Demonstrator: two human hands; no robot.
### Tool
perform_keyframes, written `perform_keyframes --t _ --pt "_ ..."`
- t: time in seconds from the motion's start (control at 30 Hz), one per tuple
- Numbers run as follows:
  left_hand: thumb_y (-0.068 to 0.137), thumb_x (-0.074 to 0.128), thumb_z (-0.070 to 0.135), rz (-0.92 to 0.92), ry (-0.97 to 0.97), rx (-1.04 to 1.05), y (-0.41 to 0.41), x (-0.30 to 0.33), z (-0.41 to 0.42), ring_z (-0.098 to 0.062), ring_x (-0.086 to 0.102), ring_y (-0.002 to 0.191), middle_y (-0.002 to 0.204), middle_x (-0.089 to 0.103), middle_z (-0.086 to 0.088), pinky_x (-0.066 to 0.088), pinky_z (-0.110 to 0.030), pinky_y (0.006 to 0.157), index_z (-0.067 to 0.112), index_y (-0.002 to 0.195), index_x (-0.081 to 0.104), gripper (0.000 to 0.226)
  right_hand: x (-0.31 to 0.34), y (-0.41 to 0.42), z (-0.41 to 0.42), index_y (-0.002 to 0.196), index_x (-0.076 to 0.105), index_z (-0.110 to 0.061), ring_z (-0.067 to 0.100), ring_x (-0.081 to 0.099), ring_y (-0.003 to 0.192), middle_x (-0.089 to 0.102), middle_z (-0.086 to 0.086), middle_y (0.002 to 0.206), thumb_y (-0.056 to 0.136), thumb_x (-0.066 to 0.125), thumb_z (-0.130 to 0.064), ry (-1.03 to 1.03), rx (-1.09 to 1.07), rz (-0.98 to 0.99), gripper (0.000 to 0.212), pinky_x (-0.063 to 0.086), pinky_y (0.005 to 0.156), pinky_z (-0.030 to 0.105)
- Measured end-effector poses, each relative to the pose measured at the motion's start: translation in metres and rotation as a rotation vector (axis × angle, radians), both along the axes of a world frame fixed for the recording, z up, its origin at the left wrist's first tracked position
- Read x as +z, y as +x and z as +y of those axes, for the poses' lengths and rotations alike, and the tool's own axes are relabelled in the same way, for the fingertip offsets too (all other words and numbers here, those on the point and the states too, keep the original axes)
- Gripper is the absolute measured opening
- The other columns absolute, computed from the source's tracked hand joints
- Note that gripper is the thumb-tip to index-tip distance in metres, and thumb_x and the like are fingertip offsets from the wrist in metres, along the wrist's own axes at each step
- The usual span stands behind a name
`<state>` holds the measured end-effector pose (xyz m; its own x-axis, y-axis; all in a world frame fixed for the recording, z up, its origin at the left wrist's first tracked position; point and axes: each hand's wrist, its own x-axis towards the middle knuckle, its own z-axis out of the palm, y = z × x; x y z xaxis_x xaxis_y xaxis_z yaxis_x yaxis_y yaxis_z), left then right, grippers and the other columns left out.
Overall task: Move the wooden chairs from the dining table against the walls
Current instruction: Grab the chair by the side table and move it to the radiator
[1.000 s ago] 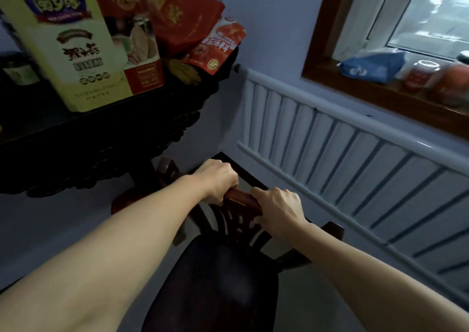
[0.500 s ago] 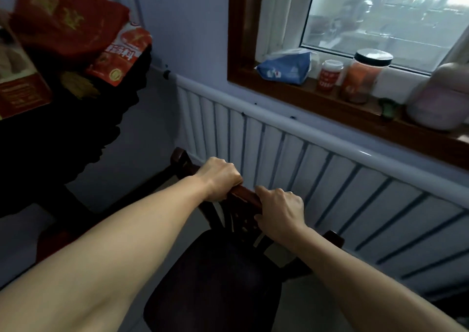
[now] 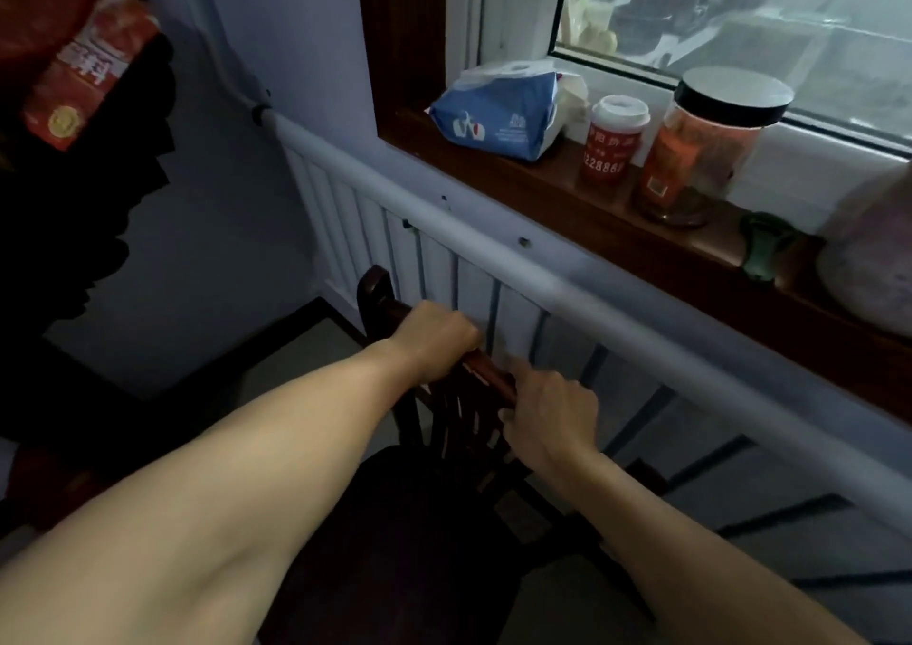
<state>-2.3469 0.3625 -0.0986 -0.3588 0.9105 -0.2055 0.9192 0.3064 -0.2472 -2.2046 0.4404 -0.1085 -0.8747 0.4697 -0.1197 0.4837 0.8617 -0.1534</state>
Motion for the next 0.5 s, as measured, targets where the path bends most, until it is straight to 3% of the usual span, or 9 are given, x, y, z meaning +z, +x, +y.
perform_keyframes --t 0.27,0.4,0.5 --pt "0.094 0.051 0.012 0.018 -0.025 -0.069 -0.019 -0.009 0.048 -0.023 0.062 0.093 0.104 0.064 -0.005 0.035 -0.031 0.061 0.012 0.100 0.061 0.012 -0.010 -0.016 0.047 0.128 0.045 -0.020 0.027 0.065 0.103 0.065 0.006 0.114 0.090 0.061 -0.035 -0.038 -0.028 -0.003 0.044 0.050 0.076 0.035" --pt "0.094 0.048 0.007 0.052 0.016 -0.071 -0.027 -0.004 0.061 -0.023 0.062 0.092 0.104 0.066 -0.006 0.039 -0.031 0.063 0.010 0.100 0.064 0.016 -0.009 -0.029 0.063 0.132 0.043 -0.018 0.026 0.063 0.107 0.062 0.007 0.121 0.090 0.060 -0.037 0.049 -0.033 0.000 0.049 0.051 0.079 0.035" --pt "0.094 0.046 0.003 0.058 0.065 -0.057 -0.027 -0.005 0.072 -0.024 0.059 0.099 0.109 0.065 -0.006 0.033 -0.029 0.064 0.009 0.101 0.064 0.021 -0.011 -0.031 0.070 0.139 0.037 -0.015 0.026 0.062 0.109 0.061 0.009 0.124 0.090 0.060 -0.038 0.110 -0.063 -0.015 0.058 0.050 0.080 0.034"
